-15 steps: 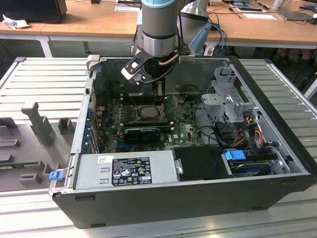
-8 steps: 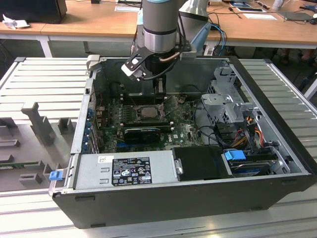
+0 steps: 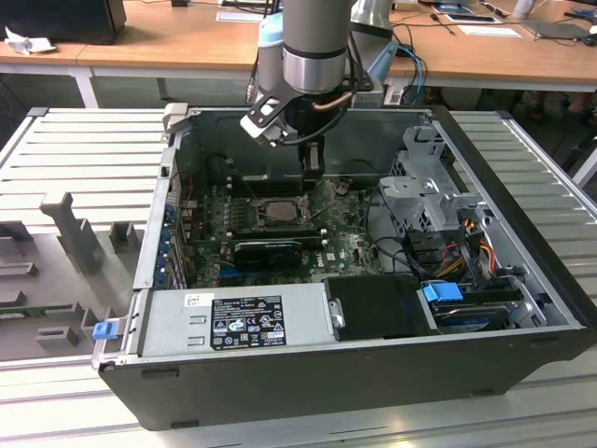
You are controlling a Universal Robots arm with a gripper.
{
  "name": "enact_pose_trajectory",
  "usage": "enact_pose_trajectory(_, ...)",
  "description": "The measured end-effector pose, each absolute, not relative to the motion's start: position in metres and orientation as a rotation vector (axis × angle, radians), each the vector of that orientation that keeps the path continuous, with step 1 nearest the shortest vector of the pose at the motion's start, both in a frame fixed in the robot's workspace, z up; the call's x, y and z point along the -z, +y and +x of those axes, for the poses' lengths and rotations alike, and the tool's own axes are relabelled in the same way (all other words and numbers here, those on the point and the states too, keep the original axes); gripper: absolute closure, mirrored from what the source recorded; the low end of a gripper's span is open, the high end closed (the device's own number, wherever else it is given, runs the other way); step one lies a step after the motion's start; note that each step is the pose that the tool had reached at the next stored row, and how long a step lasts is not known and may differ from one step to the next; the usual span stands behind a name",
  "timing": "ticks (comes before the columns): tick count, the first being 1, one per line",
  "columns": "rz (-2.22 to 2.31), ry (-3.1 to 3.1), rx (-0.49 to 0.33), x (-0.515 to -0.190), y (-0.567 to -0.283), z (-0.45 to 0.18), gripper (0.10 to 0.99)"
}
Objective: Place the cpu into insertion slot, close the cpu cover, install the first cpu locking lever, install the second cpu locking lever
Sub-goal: 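Close the cpu cover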
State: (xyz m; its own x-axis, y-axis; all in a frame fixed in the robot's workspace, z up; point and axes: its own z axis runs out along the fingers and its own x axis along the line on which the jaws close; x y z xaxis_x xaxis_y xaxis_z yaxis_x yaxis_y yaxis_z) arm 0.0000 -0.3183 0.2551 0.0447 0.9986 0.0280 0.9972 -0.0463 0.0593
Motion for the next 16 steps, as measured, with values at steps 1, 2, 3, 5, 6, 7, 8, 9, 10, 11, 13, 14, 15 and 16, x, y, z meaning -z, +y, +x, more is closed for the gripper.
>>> enact_pose_trajectory(1,2.253,2.153,-0.096,-0.255,-0.318,0.002,0.980)
enact_pose_trajectory(2,2.253,2.153,-0.095,-0.256,-0.318,0.004,0.980)
enact_pose_trajectory(3,2.253,2.153,-0.095,-0.256,-0.318,0.007,0.980)
enact_pose_trajectory(5,2.253,2.153,-0.095,-0.258,-0.318,0.010,0.980)
enact_pose_trajectory(6,2.253,2.153,-0.095,-0.260,-0.318,0.011,0.980)
enact_pose_trajectory(7,2.253,2.153,-0.095,-0.262,-0.318,0.012,0.980)
enact_pose_trajectory(8,2.253,2.153,-0.095,-0.263,-0.318,0.013,0.980)
enact_pose_trajectory(9,2.253,2.153,-0.096,-0.263,-0.318,0.017,0.980)
enact_pose_trajectory(10,2.253,2.153,-0.096,-0.263,-0.318,0.020,0.980)
enact_pose_trajectory(11,2.253,2.153,-0.096,-0.263,-0.318,0.024,0.980)
enact_pose_trajectory(13,2.252,2.155,-0.096,-0.263,-0.318,0.030,0.980)
enact_pose_trajectory(14,2.251,2.156,-0.096,-0.263,-0.318,0.034,0.980)
enact_pose_trajectory(15,2.249,2.157,-0.096,-0.263,-0.318,0.039,0.980)
enact_pose_trajectory(16,2.249,2.157,-0.096,-0.262,-0.318,0.042,0.980)
